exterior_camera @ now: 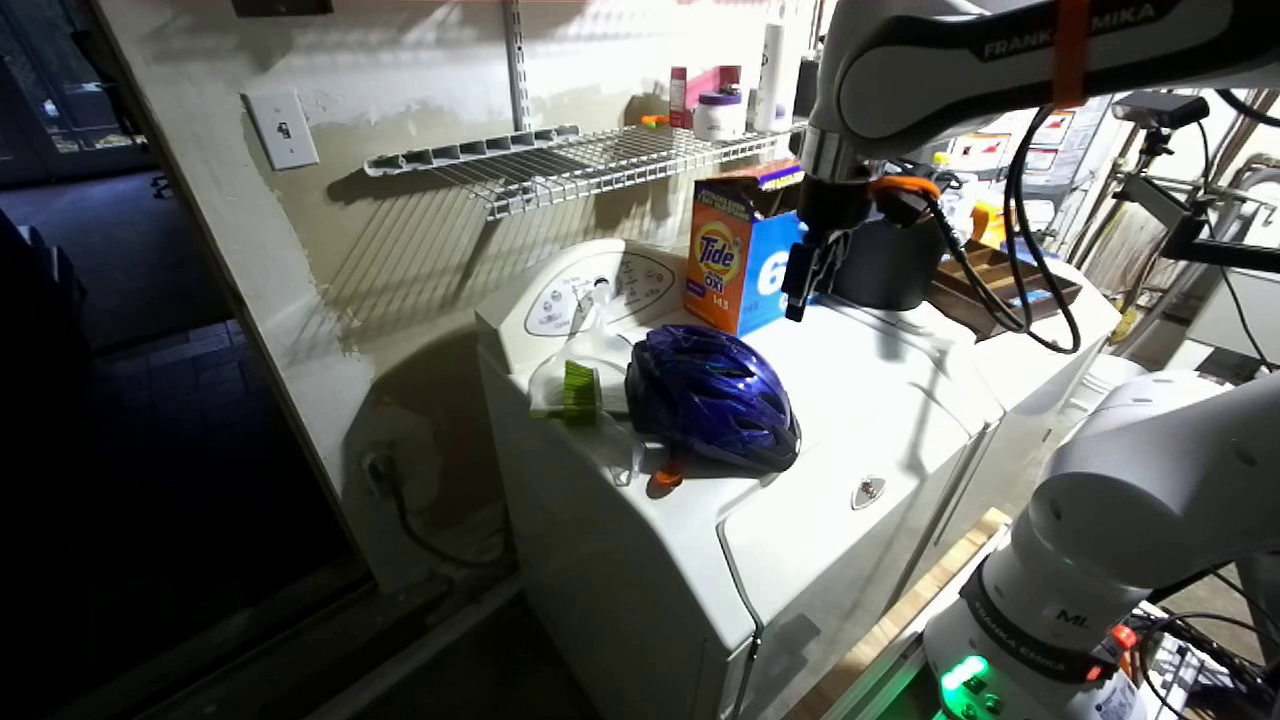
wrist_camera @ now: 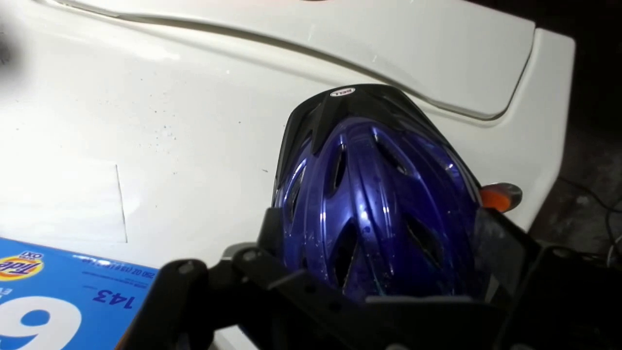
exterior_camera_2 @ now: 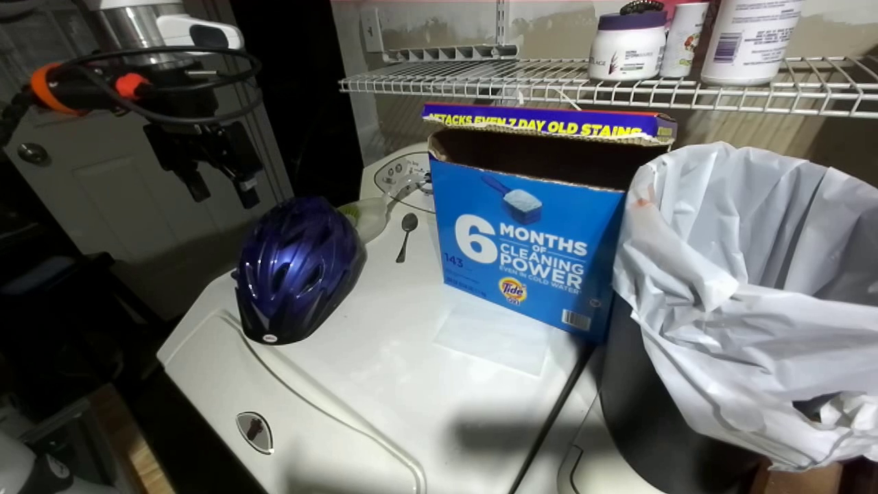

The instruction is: Place the helmet upright.

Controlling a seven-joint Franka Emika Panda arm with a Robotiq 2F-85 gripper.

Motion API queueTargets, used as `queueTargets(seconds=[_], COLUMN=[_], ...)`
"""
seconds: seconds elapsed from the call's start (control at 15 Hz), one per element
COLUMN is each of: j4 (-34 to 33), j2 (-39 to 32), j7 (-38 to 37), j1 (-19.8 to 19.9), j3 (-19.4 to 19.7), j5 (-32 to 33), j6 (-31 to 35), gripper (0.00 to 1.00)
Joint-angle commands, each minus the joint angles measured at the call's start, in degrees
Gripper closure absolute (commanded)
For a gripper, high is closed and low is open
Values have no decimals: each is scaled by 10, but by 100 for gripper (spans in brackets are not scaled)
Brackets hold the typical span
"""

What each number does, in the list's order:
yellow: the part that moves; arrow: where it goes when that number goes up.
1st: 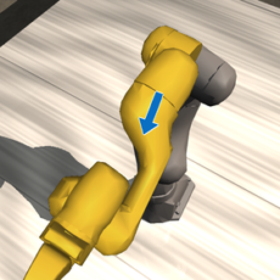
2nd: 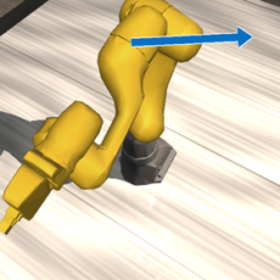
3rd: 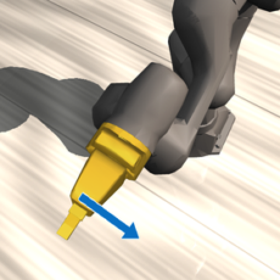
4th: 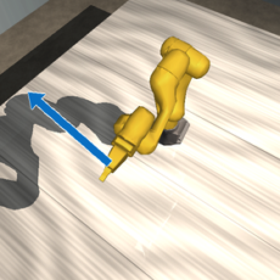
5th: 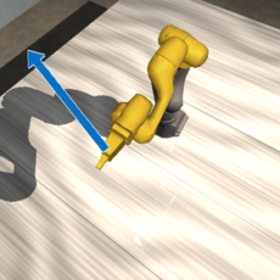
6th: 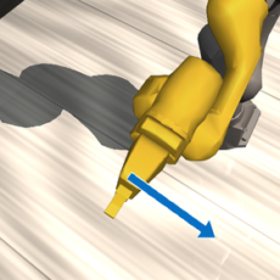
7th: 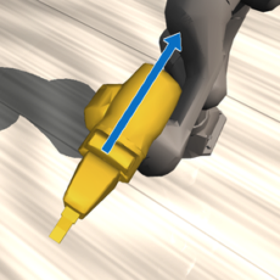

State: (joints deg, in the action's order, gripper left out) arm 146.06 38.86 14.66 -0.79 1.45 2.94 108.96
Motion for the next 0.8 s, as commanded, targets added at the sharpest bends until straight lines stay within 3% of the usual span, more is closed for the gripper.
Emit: queueTargets(seconds=[0.0, 0.73], j4=[17, 38], j2=[41, 106], j7=[-2, -10], j1=[-4, -6], j3=[1, 4], j5=[20, 24], j6=[-38, -31], gripper=[0, 0])
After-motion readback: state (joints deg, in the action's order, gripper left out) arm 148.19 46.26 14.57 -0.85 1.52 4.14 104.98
